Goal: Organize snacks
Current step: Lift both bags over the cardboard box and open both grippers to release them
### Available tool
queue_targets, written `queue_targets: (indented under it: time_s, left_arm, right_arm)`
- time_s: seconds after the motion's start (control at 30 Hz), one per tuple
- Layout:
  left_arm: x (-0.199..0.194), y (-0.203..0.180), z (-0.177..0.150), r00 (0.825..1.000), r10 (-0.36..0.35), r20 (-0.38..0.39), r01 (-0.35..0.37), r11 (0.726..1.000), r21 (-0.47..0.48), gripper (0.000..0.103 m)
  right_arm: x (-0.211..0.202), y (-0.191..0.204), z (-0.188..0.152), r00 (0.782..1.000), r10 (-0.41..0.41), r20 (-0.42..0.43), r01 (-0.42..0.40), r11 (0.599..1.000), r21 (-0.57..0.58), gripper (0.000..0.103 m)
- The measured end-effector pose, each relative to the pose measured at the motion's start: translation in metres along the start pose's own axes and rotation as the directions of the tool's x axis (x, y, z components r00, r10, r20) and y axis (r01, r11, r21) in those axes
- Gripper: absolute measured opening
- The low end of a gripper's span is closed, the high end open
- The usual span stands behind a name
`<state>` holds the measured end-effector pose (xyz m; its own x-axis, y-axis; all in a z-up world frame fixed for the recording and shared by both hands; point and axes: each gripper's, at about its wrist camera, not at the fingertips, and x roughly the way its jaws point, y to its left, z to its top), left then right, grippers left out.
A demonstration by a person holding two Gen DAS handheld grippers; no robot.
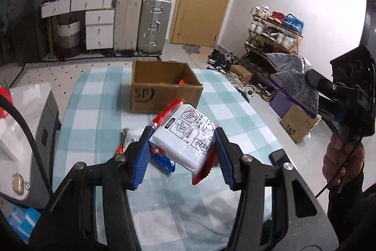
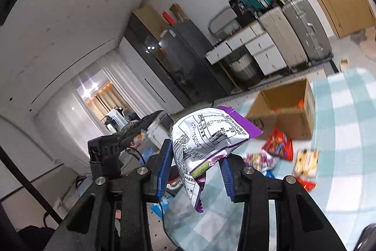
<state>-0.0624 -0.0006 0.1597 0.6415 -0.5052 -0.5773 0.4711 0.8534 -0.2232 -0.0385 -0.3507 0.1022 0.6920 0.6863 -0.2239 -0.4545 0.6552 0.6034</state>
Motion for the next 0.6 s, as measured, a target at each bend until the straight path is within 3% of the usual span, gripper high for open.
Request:
queue_targets:
  time_s: [0.37, 0.6]
  left_arm:
    - [-0.005, -0.005, 0.042, 1.0, -0.008, 0.009, 0.008, 1.0, 0.021, 0.049]
    - [0.003, 0.001, 0.089, 1.0, -0.003, 0.03, 0.002, 0.999, 0.041, 0.049]
  right_arm:
    - [0.011, 0.021, 0.049, 1.0, -0.012, -0.021, 0.011, 0.999, -0.053, 0.039]
    - [0.03, 0.036, 0.085, 0.999, 0.04, -0.032, -0.043, 0.994, -0.101, 0.039]
